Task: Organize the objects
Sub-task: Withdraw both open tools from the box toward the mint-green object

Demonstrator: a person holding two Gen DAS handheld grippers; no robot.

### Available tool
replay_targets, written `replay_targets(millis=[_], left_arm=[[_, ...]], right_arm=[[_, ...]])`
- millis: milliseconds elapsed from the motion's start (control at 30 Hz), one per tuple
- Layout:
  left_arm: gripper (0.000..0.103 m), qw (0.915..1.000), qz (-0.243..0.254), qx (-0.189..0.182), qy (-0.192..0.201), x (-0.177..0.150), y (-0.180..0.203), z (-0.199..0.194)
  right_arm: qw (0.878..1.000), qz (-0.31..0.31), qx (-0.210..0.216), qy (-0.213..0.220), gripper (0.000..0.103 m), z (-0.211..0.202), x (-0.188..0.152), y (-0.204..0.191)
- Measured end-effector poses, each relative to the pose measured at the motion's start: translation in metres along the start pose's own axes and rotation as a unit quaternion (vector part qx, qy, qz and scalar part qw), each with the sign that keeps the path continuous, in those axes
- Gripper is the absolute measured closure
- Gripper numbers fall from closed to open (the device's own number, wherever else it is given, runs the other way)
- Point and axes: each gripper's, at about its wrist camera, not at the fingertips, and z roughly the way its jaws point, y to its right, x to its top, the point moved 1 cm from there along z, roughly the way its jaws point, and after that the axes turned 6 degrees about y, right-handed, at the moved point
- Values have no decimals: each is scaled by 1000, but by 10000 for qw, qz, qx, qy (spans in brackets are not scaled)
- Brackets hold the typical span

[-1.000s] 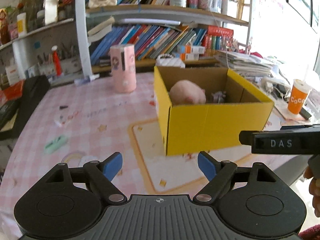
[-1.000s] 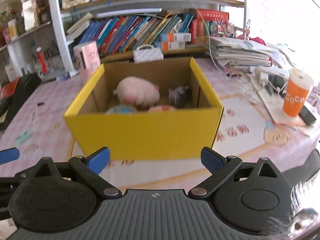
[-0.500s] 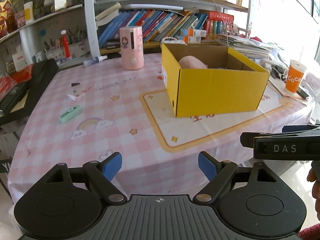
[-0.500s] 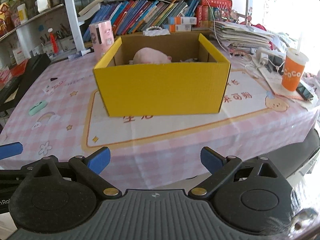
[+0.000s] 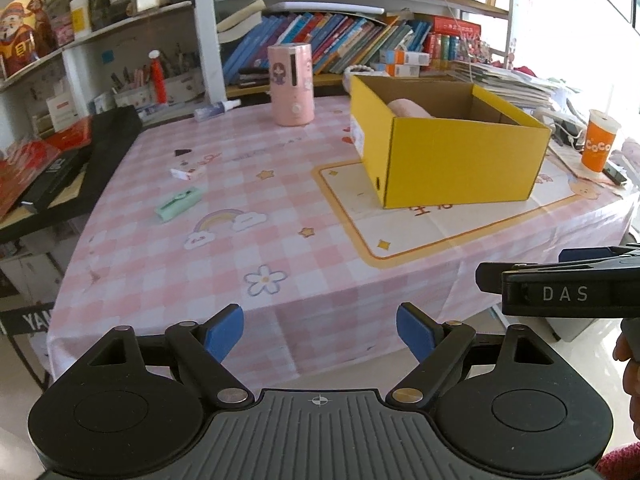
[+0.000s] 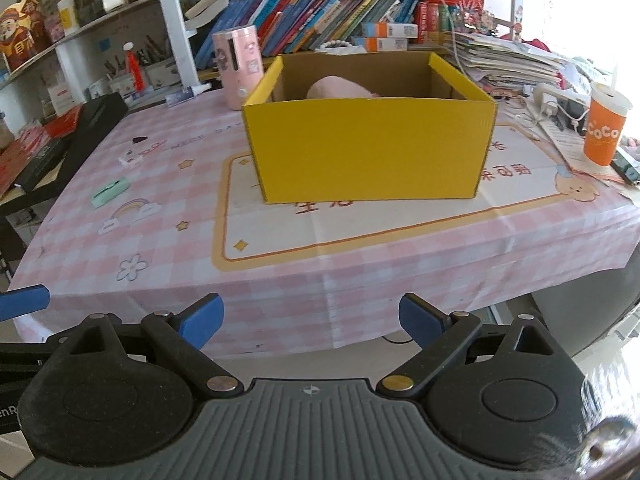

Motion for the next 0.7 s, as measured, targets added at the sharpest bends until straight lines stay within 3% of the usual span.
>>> replay_targets(millis=[700], left_arm=[[17, 9975, -392, 532, 241, -7, -56, -26]], right_arm=[[9962, -575, 647, 75, 12, 2, 3, -69]])
